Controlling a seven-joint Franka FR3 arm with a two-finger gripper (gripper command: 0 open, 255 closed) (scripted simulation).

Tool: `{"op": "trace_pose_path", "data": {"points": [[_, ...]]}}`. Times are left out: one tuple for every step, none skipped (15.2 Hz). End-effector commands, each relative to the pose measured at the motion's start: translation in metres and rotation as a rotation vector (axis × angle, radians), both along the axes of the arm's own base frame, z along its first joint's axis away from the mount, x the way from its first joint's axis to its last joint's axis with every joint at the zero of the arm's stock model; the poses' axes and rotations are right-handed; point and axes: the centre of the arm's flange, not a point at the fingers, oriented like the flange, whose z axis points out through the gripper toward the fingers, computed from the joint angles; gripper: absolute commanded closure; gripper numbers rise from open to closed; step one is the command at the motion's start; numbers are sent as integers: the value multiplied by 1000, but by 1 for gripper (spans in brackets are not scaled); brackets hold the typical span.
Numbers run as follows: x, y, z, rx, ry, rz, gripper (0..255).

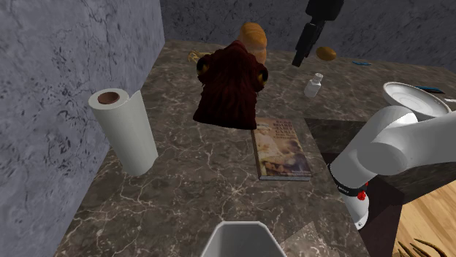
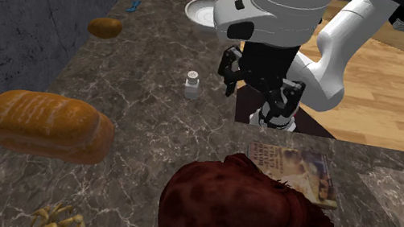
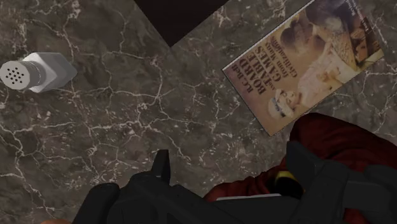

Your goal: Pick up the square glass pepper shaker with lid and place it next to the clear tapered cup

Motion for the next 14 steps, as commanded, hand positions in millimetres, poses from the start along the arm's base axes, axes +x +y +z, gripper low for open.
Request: {"op": "trace_pose_path", "data": {"points": [[0,0,0,0,0,0,0],[2,-12,-5,-4,8,-5,0],[3,-23,-10,-8,17,-9,0],[5,-35,-15,-12,25,-14,0],[6,-46,-20,-16,34,-19,0],[7,-58,-25,-20,42,-23,0],[8,-70,-30,-24,51,-28,0],[9,-81,-35,-28,59,-33,0],[10,-93,-40,-32,68,-37,0],[11,-105,-45,-36,76,-42,0],[12,-116,-50,-40,85,-47,0],[13,-128,-55,-43,93,-51,0],[13,-140,-60,-47,102,-56,0],[14,-152,-64,-51,110,-61,0]]}}
